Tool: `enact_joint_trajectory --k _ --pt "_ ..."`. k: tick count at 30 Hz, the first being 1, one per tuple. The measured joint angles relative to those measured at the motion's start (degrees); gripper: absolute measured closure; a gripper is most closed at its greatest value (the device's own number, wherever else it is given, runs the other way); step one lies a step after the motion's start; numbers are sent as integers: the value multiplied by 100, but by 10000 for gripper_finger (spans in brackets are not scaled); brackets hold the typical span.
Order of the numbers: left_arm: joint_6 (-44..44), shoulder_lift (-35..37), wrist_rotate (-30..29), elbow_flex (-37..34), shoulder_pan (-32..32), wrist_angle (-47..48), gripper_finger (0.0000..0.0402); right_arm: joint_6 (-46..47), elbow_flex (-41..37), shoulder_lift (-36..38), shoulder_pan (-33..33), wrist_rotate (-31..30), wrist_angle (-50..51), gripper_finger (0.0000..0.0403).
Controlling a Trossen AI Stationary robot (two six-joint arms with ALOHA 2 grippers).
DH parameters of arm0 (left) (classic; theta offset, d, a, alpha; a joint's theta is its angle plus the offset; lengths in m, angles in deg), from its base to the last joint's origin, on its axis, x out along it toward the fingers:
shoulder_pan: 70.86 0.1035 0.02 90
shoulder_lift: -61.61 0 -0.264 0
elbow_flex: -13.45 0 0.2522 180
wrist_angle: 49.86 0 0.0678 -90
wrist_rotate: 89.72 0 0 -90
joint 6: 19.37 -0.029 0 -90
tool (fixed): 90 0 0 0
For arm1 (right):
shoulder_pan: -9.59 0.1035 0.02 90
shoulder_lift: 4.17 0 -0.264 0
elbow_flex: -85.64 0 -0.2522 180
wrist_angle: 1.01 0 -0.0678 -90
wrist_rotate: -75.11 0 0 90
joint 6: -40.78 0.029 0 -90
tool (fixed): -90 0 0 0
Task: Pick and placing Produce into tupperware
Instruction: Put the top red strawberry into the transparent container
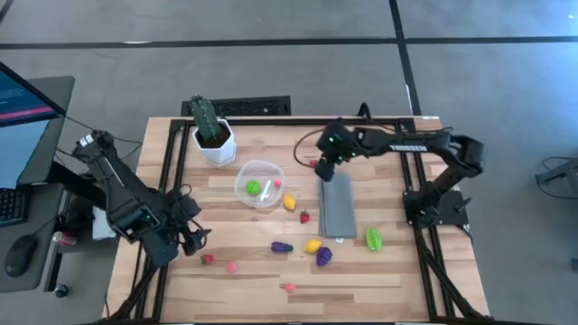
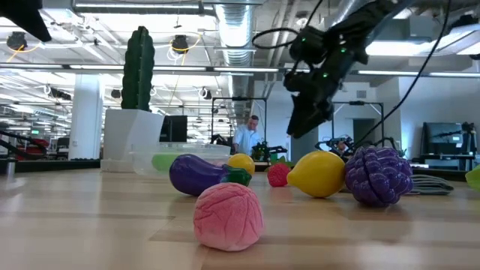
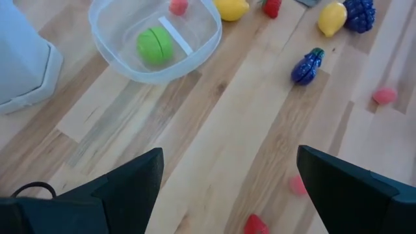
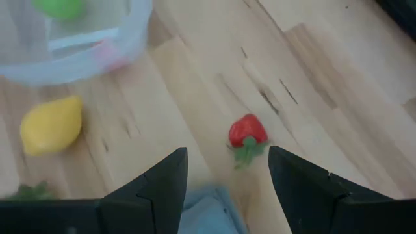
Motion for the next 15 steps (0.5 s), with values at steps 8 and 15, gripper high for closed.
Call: enact_joint_trajectory --k 8,15 --pt "90 -9 -232 -161 -258 -23 58 126 1129 -826 -173 129 1365 164" --pt "496 -9 -234 -725 -347 -405 58 245 1722 -1286 -173 129 1962 164"
